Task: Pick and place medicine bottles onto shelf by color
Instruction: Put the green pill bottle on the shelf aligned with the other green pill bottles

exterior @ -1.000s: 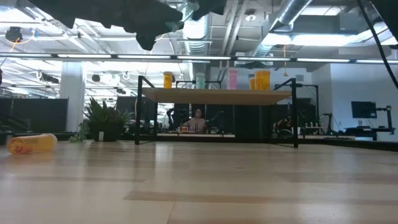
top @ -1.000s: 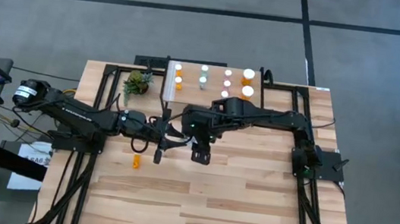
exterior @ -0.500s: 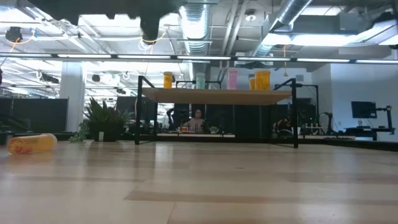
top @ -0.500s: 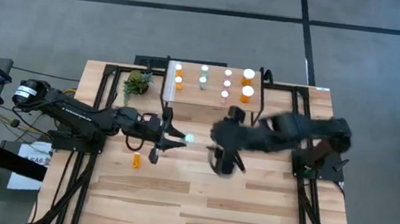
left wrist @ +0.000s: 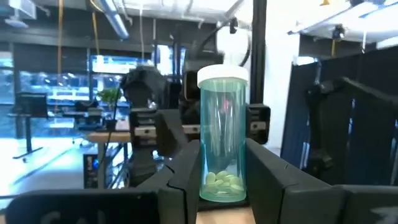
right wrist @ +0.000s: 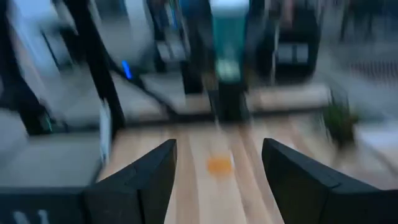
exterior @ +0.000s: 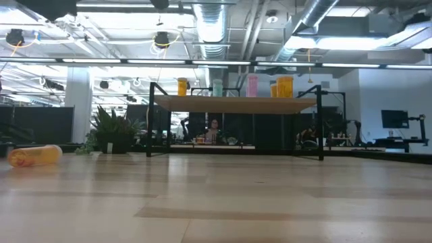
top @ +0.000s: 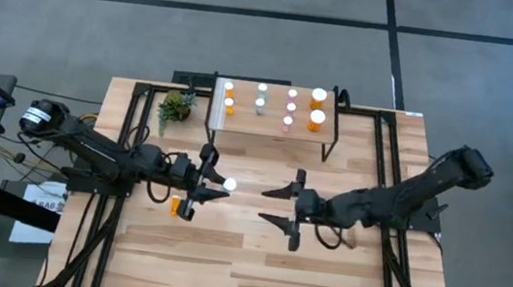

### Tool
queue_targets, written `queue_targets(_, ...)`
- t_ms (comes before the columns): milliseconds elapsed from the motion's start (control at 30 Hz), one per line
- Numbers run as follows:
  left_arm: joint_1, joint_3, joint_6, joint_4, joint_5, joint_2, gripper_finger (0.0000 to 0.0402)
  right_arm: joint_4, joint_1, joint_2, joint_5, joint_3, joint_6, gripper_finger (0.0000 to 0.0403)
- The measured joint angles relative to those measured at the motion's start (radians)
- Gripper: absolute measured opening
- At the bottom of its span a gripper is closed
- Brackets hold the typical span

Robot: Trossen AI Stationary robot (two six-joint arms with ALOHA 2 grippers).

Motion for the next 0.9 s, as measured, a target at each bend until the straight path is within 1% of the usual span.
queue_targets(67, -0.012, 0.001, 0.001, 0.033, -0.023, 0.024, 0.0086, 0.321, 0.0, 0.01, 0.0, -0.116, -0.099, 0.026)
queue_targets(133, -0.022, 0.002, 0.0, 0.097, -0.033, 0.068, 0.0086, 0.574, -0.006, 0.046, 0.0, -0.201, -0.177, 0.026)
queue_targets(200, -0.03, 0.003, -0.001, 0.164, -0.037, 0.121, 0.0086, 0.766, -0.022, 0.099, 0.0, -0.247, -0.216, 0.026)
queue_targets(267, -0.035, 0.003, -0.008, 0.251, -0.048, 0.178, 0.0086, 0.872, -0.042, 0.146, -0.001, -0.264, -0.216, 0.026)
queue_targets(367, -0.035, 0.004, -0.019, 0.355, -0.056, 0.247, 0.0086, 0.927, -0.064, 0.209, -0.003, -0.252, -0.212, 0.026)
queue_targets(533, -0.03, 0.01, -0.02, 0.404, -0.079, 0.314, 0.0086, 0.974, -0.077, 0.261, -0.006, -0.235, -0.204, 0.026)
queue_targets(600, -0.03, 0.019, -0.02, 0.387, -0.089, 0.324, 0.0086, 0.986, -0.086, 0.263, -0.008, -0.235, -0.189, 0.026)
queue_targets(800, -0.029, 0.048, -0.003, 0.305, -0.11, 0.324, 0.0086, 0.982, -0.122, 0.263, -0.11, -0.235, -0.129, 0.026)
queue_targets(900, -0.028, 0.062, 0.007, 0.273, -0.111, 0.324, 0.0086, 0.964, -0.137, 0.263, -0.137, -0.235, -0.092, 0.026)
